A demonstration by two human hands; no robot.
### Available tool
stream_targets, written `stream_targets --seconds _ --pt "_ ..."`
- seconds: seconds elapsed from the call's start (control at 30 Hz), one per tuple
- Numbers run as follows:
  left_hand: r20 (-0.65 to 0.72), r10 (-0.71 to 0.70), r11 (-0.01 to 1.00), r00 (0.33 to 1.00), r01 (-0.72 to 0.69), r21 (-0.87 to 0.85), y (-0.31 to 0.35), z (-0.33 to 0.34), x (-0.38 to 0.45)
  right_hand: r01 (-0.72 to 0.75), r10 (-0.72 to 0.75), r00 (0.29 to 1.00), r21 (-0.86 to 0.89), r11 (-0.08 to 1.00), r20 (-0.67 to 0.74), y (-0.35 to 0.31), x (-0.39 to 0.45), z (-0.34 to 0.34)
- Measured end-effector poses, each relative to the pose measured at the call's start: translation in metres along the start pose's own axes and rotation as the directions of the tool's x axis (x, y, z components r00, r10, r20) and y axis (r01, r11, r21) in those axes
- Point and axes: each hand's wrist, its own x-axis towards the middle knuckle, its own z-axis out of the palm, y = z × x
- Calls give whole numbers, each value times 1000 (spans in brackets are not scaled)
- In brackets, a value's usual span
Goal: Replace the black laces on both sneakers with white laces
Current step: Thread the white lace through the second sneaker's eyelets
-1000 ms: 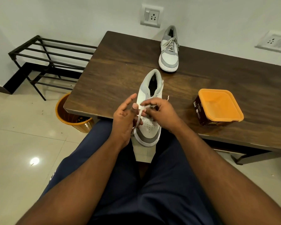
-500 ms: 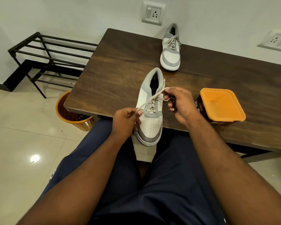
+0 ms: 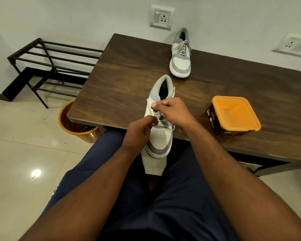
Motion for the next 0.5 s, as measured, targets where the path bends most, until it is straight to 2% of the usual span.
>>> stream_targets --seconds 0.07,0.13,0.23,0.33,0.37,0.43,0.5 --pt "32 30 998 999 -32 62 -2 -1 -1 -9 8 998 7 1000 70 -6 2 6" --pt "43 47 995 998 -50 88 -3 -2 -1 11 -11 997 11 1000 76 -10 4 11" --pt "61 33 998 998 -36 48 -1 -4 -1 62 -60 998 112 992 -15 -16 4 15" --pt "-17 -16 999 1000 15 -49 8 -4 0 32 19 989 340 940 -146 -16 9 4" --pt "-85 -38 995 996 30 -96 10 -4 3 21 39 985 339 941 -170 -15 11 -2" --pt "-188 -87 990 978 63 -129 9 -3 11 -1 40 982 209 978 -186 -11 15 -14" --pt "-209 -122 987 970 98 -124 5 1 22 15 -4 977 51 999 -212 -7 19 -19"
